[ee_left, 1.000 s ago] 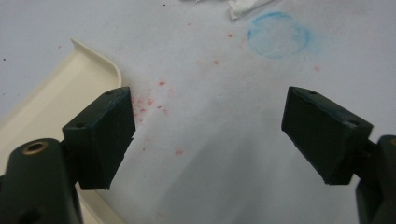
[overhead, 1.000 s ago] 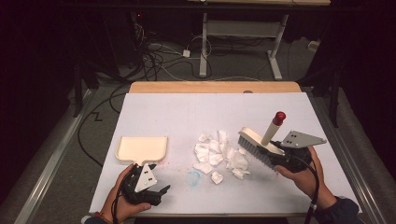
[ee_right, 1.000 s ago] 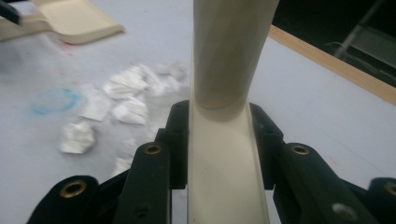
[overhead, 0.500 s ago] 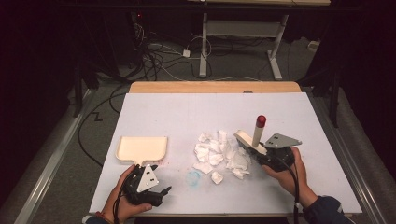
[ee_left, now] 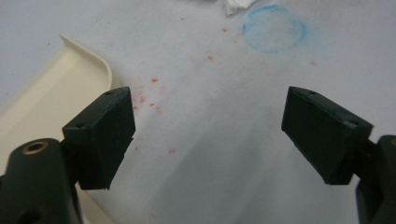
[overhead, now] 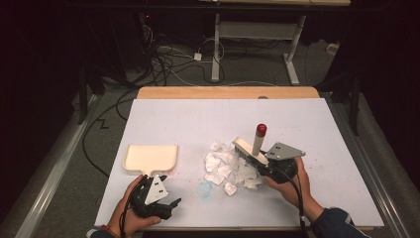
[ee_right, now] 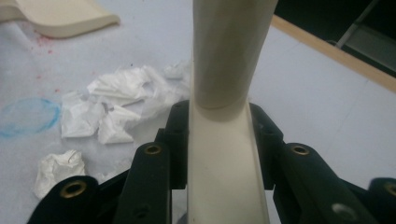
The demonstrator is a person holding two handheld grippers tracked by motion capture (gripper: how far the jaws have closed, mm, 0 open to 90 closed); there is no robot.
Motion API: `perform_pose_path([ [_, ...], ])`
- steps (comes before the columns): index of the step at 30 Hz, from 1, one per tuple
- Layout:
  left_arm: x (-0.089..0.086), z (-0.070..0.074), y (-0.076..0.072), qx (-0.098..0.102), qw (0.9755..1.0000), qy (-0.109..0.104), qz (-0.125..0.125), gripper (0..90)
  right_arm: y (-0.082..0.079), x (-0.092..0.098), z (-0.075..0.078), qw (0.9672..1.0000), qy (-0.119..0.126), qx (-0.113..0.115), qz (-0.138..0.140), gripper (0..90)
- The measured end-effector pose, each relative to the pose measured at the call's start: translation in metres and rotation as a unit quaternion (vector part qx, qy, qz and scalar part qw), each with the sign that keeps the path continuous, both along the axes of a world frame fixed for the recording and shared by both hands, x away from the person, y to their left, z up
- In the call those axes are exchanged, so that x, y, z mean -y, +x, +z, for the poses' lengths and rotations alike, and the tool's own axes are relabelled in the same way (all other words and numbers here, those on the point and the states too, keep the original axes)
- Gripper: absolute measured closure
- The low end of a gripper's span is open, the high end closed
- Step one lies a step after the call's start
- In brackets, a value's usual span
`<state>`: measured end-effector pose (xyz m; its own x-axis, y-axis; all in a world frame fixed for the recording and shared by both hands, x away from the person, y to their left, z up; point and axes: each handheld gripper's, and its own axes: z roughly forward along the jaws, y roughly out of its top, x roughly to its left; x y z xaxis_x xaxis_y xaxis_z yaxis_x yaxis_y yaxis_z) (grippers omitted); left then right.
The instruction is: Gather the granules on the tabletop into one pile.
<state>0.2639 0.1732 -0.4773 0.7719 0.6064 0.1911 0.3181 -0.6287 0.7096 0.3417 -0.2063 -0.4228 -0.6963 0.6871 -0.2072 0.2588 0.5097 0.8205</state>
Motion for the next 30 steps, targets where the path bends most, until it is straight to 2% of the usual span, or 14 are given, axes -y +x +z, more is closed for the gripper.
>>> perform_pose_path([
  [9,0.001,0.001,0.000,0.001,1.0000,0.001,0.000,17.0,-0.006,0.027,0.026,0.9984,0.050,0.019,0.015,67.6],
  [12,0.001,0.001,0.000,0.002,1.0000,0.001,0.000,17.0,-0.010,0.031,0.033,0.9974,0.060,0.022,0.031,67.6],
  [15,0.000,0.001,0.000,0.002,1.0000,0.000,0.000,17.0,-0.017,0.031,0.037,0.9955,0.067,0.020,0.064,67.6],
  [17,0.000,0.001,0.000,0.001,1.0000,-0.001,0.001,17.0,-0.022,0.027,0.038,0.9941,0.063,0.017,0.087,67.6],
  [18,0.000,0.001,0.000,0.001,1.0000,-0.001,0.001,17.0,-0.024,0.025,0.037,0.9931,0.062,0.009,0.099,67.6],
  [21,-0.001,0.001,0.000,0.002,1.0000,-0.002,0.003,17.0,-0.029,0.014,0.031,0.9875,0.068,-0.012,0.142,67.6],
  [22,-0.002,0.002,0.000,0.004,1.0000,-0.003,0.005,17.0,-0.030,0.010,0.028,0.9868,0.063,-0.016,0.149,67.6],
  [25,-0.006,0.005,0.000,0.010,0.9998,-0.006,0.014,17.0,-0.032,0.001,0.019,0.9813,0.065,-0.039,0.177,67.6],
  [26,-0.008,0.006,0.000,0.017,0.9997,-0.010,0.015,17.0,-0.033,-0.002,0.016,0.9797,0.064,-0.047,0.184,67.6],
  [30,-0.010,0.008,0.000,0.022,0.9995,-0.013,0.020,17.0,-0.034,-0.014,0.004,0.9742,0.055,-0.068,0.208,67.5],
])
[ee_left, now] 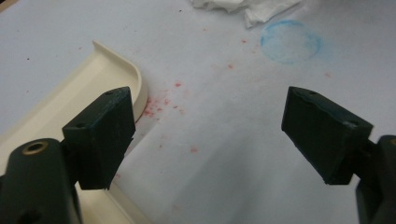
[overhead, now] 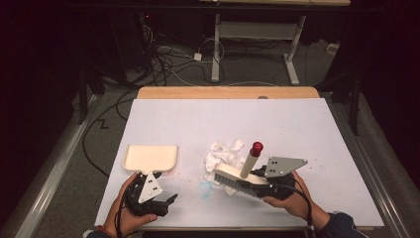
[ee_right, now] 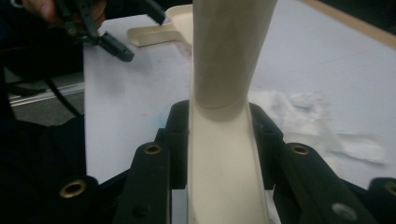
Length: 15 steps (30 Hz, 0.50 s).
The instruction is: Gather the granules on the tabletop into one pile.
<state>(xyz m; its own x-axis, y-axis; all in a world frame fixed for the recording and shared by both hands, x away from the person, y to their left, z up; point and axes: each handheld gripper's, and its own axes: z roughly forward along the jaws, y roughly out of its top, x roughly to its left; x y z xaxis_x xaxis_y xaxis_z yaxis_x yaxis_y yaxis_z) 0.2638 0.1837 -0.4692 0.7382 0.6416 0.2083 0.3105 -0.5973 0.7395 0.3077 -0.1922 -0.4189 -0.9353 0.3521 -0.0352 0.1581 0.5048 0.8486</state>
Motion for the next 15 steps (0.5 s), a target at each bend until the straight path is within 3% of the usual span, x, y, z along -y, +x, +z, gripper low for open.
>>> perform_pose_path([
  [6,0.004,-0.002,0.000,-0.009,0.9999,0.004,-0.005,17.0,0.005,-0.013,-0.018,0.9996,-0.020,-0.007,0.017,67.6],
  [11,0.006,-0.004,0.000,-0.013,0.9999,0.006,-0.010,17.0,0.019,-0.012,-0.022,0.9997,-0.017,0.015,-0.001,67.6],
  [15,0.006,-0.005,0.001,-0.014,0.9998,0.008,-0.010,17.0,0.031,-0.010,-0.023,0.9995,-0.012,0.020,-0.020,67.5],
])
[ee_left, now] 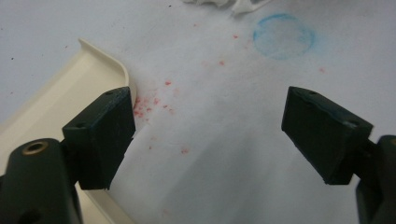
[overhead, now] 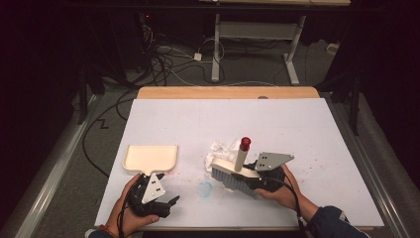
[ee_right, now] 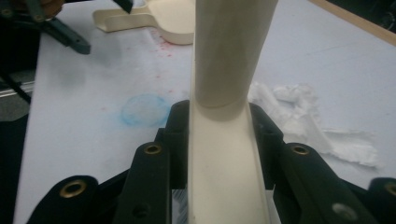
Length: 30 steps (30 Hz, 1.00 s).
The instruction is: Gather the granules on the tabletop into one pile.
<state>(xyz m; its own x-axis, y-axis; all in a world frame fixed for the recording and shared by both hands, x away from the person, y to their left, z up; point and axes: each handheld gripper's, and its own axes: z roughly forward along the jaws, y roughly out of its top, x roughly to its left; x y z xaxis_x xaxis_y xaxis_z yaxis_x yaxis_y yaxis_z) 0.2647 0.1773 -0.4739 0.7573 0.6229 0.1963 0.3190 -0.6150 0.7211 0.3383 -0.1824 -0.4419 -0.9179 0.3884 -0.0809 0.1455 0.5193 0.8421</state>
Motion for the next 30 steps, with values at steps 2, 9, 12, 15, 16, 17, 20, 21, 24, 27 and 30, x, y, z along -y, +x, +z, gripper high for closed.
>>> perform_pose_path([
  [2,0.001,0.000,0.000,0.000,1.0000,0.000,-0.002,17.0,0.004,-0.001,0.000,1.0000,-0.002,-0.001,-0.003,67.5],
  [9,0.001,-0.001,0.000,-0.002,1.0000,0.002,-0.004,17.0,0.014,0.000,0.009,0.9994,-0.004,0.026,-0.025,67.5],
  [12,0.001,-0.001,0.000,-0.002,1.0000,0.001,-0.003,17.0,0.014,0.005,0.015,0.9991,0.010,0.030,-0.028,67.6],
  [15,0.001,0.000,0.000,-0.001,1.0000,0.000,-0.003,17.0,0.011,0.008,0.023,0.9988,0.019,0.034,-0.029,67.5],
  [16,0.001,0.000,0.000,-0.001,1.0000,0.000,-0.003,17.0,0.010,0.009,0.024,0.9987,0.021,0.036,-0.030,67.5],
  [17,0.001,0.000,0.000,-0.001,1.0000,0.001,-0.003,17.0,0.009,0.010,0.026,0.9986,0.021,0.037,-0.030,67.5],
  [20,0.001,0.000,-0.001,0.000,1.0000,0.002,-0.003,17.0,0.005,0.011,0.029,0.9985,0.022,0.041,-0.030,67.5],
  [21,0.001,0.000,-0.001,0.000,1.0000,0.001,-0.003,17.0,0.004,0.012,0.030,0.9985,0.022,0.042,-0.028,67.5],
  [24,0.000,0.000,-0.001,0.000,1.0000,-0.001,-0.002,17.0,0.001,0.016,0.037,0.9978,0.029,0.050,-0.031,67.5],
  [27,0.000,0.000,-0.001,-0.001,1.0000,0.001,-0.003,17.0,-0.002,0.020,0.043,0.9972,0.034,0.055,-0.036,67.6],
  [30,0.000,0.001,-0.001,0.000,1.0000,0.002,-0.003,17.0,-0.004,0.025,0.048,0.9964,0.036,0.058,-0.050,67.5],
])
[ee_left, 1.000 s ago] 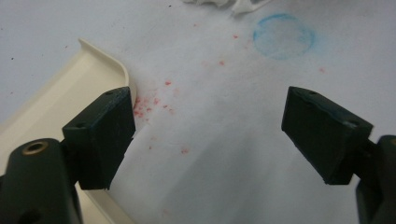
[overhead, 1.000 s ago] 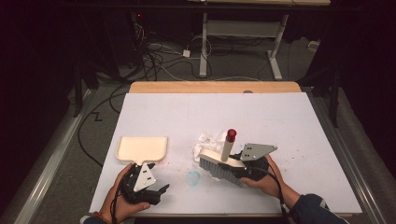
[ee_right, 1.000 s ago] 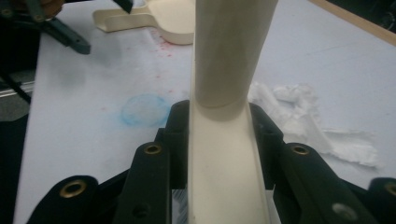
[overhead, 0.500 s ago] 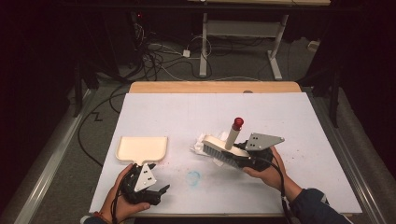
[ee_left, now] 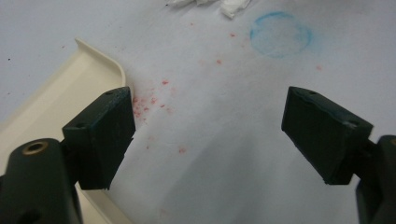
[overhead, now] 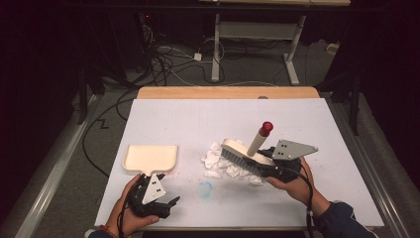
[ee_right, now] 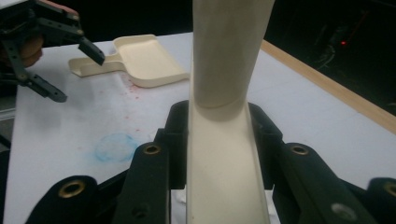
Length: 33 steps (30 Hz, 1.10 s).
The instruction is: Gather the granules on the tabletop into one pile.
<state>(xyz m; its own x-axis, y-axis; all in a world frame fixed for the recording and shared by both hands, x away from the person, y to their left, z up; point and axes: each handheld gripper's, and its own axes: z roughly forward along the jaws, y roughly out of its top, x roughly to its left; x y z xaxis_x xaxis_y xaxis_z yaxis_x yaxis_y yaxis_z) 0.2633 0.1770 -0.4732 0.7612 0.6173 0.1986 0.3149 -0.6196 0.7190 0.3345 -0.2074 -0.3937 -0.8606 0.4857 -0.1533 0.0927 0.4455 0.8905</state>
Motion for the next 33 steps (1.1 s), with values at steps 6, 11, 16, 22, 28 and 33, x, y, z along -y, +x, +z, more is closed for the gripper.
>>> perform_pose_path([
  [6,0.001,0.000,-0.001,-0.001,1.0000,0.000,-0.002,17.0,-0.006,0.021,0.005,0.9996,-0.014,-0.001,-0.023,67.5],
  [11,0.003,-0.001,-0.001,-0.002,1.0000,0.004,-0.006,17.0,-0.011,0.052,0.006,0.9983,-0.022,-0.015,-0.053,67.6],
  [16,0.003,-0.001,-0.001,-0.001,1.0000,0.003,-0.006,17.0,-0.020,0.083,0.002,0.9963,-0.029,-0.034,-0.073,67.6],
  [22,0.005,-0.001,0.000,-0.002,0.9999,0.006,-0.008,17.0,-0.027,0.095,-0.012,0.9935,-0.062,-0.065,-0.070,67.6],
  [28,0.006,-0.001,0.000,-0.003,0.9999,0.007,-0.011,17.0,-0.025,0.090,-0.022,0.9910,-0.080,-0.086,-0.064,67.6],
  [33,0.006,-0.002,0.001,-0.004,0.9999,0.009,-0.011,17.0,-0.022,0.076,-0.029,0.9928,-0.070,-0.085,-0.047,67.6],
])
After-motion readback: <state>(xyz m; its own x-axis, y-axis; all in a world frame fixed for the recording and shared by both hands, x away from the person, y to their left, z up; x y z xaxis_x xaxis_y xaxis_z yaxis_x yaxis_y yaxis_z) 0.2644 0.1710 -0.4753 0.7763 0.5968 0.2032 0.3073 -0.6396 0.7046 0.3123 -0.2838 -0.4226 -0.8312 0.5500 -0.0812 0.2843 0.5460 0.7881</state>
